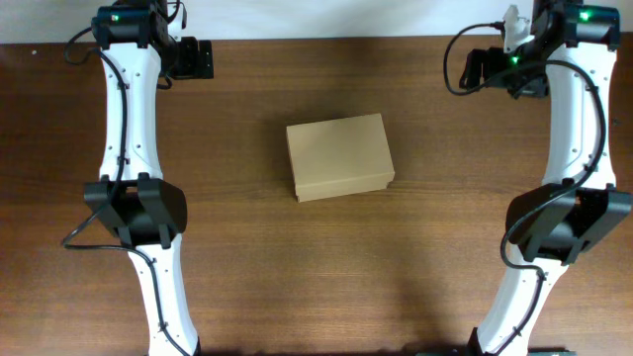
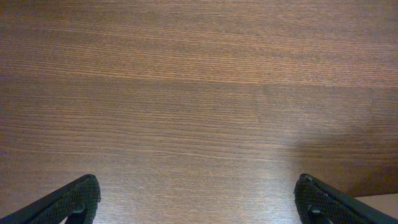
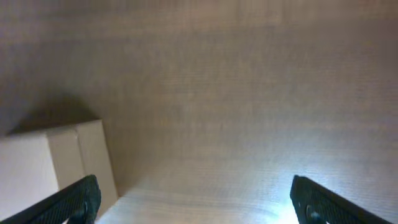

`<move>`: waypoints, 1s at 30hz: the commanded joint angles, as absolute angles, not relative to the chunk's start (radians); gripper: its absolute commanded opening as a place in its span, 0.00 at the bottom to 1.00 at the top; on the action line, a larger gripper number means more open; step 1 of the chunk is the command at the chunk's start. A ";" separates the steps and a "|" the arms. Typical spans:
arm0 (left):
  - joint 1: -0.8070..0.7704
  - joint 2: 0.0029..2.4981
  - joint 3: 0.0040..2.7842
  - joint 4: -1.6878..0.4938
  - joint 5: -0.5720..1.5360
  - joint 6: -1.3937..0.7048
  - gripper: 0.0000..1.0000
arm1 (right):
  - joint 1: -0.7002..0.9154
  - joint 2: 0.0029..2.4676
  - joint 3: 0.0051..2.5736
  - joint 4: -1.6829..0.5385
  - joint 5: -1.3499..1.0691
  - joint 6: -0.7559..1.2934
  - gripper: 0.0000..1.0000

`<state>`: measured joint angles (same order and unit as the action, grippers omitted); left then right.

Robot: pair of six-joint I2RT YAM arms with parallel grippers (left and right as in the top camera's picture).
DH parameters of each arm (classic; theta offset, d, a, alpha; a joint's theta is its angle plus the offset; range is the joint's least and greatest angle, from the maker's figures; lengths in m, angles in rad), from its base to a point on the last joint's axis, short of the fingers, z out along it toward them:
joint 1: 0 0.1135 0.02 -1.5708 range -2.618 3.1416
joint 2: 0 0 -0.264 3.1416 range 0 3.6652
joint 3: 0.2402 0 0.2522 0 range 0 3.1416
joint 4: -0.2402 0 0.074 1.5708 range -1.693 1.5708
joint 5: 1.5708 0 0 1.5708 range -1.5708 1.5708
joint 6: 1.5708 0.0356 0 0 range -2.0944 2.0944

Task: Pack container

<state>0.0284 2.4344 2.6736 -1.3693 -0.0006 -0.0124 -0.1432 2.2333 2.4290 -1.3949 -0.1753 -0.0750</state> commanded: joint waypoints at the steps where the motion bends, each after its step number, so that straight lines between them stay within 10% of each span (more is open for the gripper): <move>1: 0.029 2.401 2.688 -1.372 -0.004 -0.015 1.00 | -0.104 2.144 2.415 -1.328 -0.152 -0.074 0.99; 15: 0.029 2.401 2.688 -1.372 -0.004 -0.015 1.00 | 0.007 1.352 1.458 -0.621 -0.145 -0.071 0.99; 30: 0.029 2.401 2.688 -1.372 -0.004 -0.015 1.00 | 0.004 0.442 0.537 -0.382 -0.073 -0.071 0.99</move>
<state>0.0284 2.4344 2.6740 -1.3716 -0.0010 -0.0124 0.0074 0.5396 0.6449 -0.4026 -0.1059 -0.0750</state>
